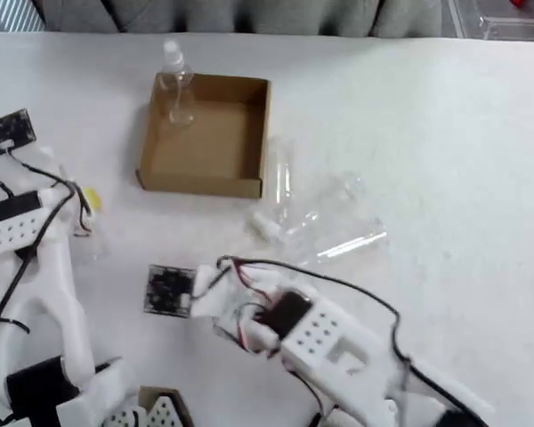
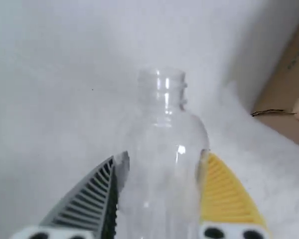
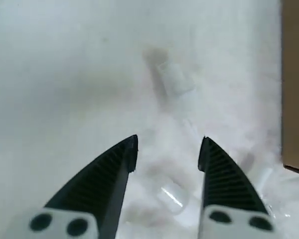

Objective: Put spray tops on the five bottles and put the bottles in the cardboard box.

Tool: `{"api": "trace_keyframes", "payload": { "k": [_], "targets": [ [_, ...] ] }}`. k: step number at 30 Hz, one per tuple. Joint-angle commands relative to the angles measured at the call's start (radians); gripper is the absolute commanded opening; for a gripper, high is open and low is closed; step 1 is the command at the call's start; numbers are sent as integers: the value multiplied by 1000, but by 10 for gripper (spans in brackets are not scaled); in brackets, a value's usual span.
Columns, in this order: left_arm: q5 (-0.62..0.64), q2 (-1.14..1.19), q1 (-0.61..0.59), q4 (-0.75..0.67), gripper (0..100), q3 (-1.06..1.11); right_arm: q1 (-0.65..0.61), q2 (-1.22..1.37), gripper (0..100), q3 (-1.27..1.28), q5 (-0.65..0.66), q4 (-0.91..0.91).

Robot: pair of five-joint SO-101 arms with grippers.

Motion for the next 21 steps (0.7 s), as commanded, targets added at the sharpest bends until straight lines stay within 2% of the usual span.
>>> {"api": "trace_keyframes", "payload": {
  "k": [1, 4, 15, 21],
  "targets": [
    [14, -50, -4, -68, 20, 3, -16, 180, 176, -161, 18, -38],
    [14, -48, 4, -71, 20, 3, -21, 317, 176, -256, 68, -38],
    [9, -45, 12, -72, 20, 5, -22, 648, 170, -453, 64, -74],
    [9, -51, 15, -100, 20, 32, -18, 674, 9, -457, 61, -76]
  ]
}}
